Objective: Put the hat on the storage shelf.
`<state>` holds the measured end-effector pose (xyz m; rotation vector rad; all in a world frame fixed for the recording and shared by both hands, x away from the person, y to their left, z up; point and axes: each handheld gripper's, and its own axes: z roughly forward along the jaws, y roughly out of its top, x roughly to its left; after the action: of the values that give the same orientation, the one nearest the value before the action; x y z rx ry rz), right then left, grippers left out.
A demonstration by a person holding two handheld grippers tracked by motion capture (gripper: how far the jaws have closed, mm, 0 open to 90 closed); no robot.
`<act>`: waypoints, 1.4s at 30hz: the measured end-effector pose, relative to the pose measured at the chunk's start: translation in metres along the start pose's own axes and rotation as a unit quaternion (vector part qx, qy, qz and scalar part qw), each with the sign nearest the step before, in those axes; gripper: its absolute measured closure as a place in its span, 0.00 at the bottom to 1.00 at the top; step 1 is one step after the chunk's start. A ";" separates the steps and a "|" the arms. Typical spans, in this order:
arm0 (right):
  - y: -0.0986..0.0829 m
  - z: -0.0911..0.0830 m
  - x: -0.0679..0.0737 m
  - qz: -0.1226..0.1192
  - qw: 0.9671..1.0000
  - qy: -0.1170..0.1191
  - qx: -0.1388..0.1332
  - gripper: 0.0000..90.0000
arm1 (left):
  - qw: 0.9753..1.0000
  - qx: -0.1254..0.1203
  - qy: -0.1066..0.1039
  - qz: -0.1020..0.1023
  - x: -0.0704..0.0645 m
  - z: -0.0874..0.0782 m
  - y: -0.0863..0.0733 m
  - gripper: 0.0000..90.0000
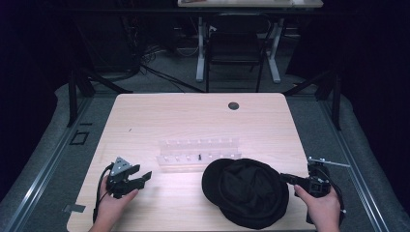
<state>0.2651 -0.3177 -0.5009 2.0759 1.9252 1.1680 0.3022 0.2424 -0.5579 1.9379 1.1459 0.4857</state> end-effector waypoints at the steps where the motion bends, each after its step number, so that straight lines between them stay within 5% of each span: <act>1: -0.002 0.000 -0.001 0.001 1.000 0.000 0.004 0.78 | 1.000 0.000 -0.001 0.000 0.000 0.000 0.000 0.48; 15: -0.017 -0.005 -0.009 0.035 0.999 -0.014 0.030 0.80 | 1.000 0.003 -0.003 0.000 -0.001 0.002 0.000 0.48; 21: -0.020 -0.010 -0.012 0.025 0.997 -0.037 0.055 0.78 | 1.000 0.004 -0.004 0.000 -0.002 0.002 -0.001 0.48; 22: -0.022 -0.006 -0.012 0.041 0.998 -0.023 0.043 0.78 | 1.000 0.004 -0.004 0.000 -0.002 0.002 -0.001 0.48; 23: -0.021 -0.009 -0.014 0.027 0.997 -0.039 0.064 0.78 | 1.000 0.004 -0.004 0.000 -0.002 0.002 -0.001 0.48; 32: -0.020 -0.002 -0.019 0.042 0.997 -0.007 0.068 0.95 | 1.000 0.006 -0.004 0.001 -0.002 0.002 -0.001 0.48; 34: -0.016 -0.003 -0.020 0.038 0.996 -0.017 0.079 0.96 | 1.000 0.008 -0.003 0.001 -0.003 0.003 -0.001 0.48; 35: -0.016 0.000 -0.020 0.052 0.997 -0.002 0.063 0.97 | 1.000 0.007 -0.004 0.002 -0.002 0.003 -0.001 0.48; 42: -0.004 0.000 -0.027 0.043 0.997 -0.022 0.068 0.97 | 1.000 0.008 -0.004 0.004 -0.002 0.003 -0.001 0.48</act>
<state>0.2637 -0.3404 -0.5156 2.2532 1.9645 1.0223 0.3027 0.2391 -0.5603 1.9567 1.1395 0.4741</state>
